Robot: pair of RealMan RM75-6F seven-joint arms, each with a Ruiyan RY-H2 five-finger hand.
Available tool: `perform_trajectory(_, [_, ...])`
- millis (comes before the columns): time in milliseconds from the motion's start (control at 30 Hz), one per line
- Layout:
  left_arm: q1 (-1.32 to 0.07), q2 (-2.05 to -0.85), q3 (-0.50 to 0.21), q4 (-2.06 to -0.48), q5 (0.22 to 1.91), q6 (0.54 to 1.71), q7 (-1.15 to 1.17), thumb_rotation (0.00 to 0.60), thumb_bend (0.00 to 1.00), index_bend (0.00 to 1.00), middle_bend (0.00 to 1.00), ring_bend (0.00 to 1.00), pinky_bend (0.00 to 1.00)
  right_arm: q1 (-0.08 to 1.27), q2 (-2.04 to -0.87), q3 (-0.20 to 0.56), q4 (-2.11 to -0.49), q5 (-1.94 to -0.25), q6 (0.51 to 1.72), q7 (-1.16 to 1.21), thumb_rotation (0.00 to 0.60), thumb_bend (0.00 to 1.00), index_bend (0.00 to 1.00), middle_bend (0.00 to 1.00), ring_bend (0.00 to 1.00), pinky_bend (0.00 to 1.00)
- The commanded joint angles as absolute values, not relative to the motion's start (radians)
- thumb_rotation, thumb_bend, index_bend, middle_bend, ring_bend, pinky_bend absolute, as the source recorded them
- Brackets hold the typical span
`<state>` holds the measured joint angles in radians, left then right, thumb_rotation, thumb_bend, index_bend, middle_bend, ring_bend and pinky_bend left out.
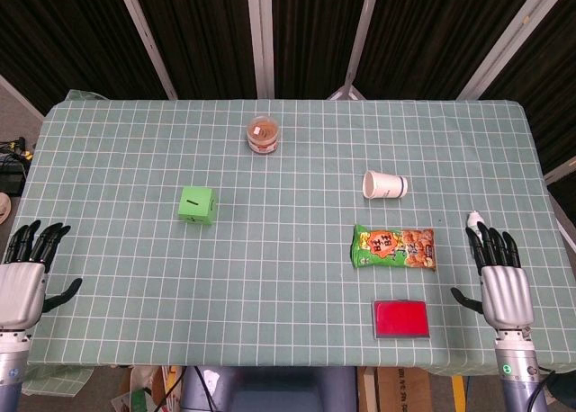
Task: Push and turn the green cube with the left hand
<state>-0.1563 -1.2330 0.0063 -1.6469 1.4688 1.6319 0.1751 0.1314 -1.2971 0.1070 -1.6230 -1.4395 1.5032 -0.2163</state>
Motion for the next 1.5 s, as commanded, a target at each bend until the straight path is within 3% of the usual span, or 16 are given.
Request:
perform_trajectory(33, [-0.155, -1.235, 0.004, -1.648, 1.473, 1.618, 0.183, 0.600, 0.27, 0.14, 0.11, 0.00, 0.00, 0.130, -1.299, 0.109, -1.624, -1.431, 1.501, -0.226, 0.600, 0.04, 0.08, 0.00, 0.00, 0.00])
perform_trajectory(800, [-0.146, -1.238, -0.036, -1.635, 1.471, 1.554, 0.160, 0.600, 0.27, 0.13, 0.13, 0.00, 0.01, 0.128, -1.293, 0.109, -1.654, -1.381, 1.458, -0.261, 0.600, 0.05, 0.08, 0.00, 0.00, 0.00])
perform_trajectory(900, [-0.161, -1.226, -0.051, -1.641, 1.447, 1.514, 0.138, 0.600, 0.27, 0.13, 0.22, 0.08, 0.13, 0.128, -1.287, 0.109, -1.659, -1.369, 1.447, -0.260, 0.600, 0.04, 0.08, 0.00, 0.00, 0.00])
perform_trajectory(967, [-0.187, -1.208, -0.072, -1.634, 1.420, 1.469, 0.150, 0.600, 0.28, 0.12, 0.31, 0.17, 0.26, 0.129, -1.285, 0.113, -1.660, -1.361, 1.444, -0.257, 0.600, 0.04, 0.08, 0.00, 0.00, 0.00])
perform_trajectory(1167, [-0.307, -1.059, -0.149, -1.757, 1.233, 1.189, 0.123, 0.600, 0.38, 0.11, 0.50, 0.37, 0.52, 0.131, -1.285, 0.117, -1.662, -1.349, 1.437, -0.258, 0.600, 0.04, 0.08, 0.00, 0.00, 0.00])
perform_trajectory(1400, [-0.446, -0.924, -0.182, -1.842, 1.034, 0.918, 0.176, 0.600, 0.55, 0.11, 0.67, 0.51, 0.64, 0.132, -1.289, 0.118, -1.668, -1.339, 1.436, -0.280, 0.600, 0.05, 0.08, 0.00, 0.00, 0.00])
perform_trajectory(1500, [-0.542, -0.904, -0.168, -1.847, 0.858, 0.797, 0.282, 0.600, 0.61, 0.11, 0.72, 0.55, 0.66, 0.133, -1.291, 0.118, -1.667, -1.332, 1.432, -0.287, 0.600, 0.05, 0.08, 0.00, 0.00, 0.00])
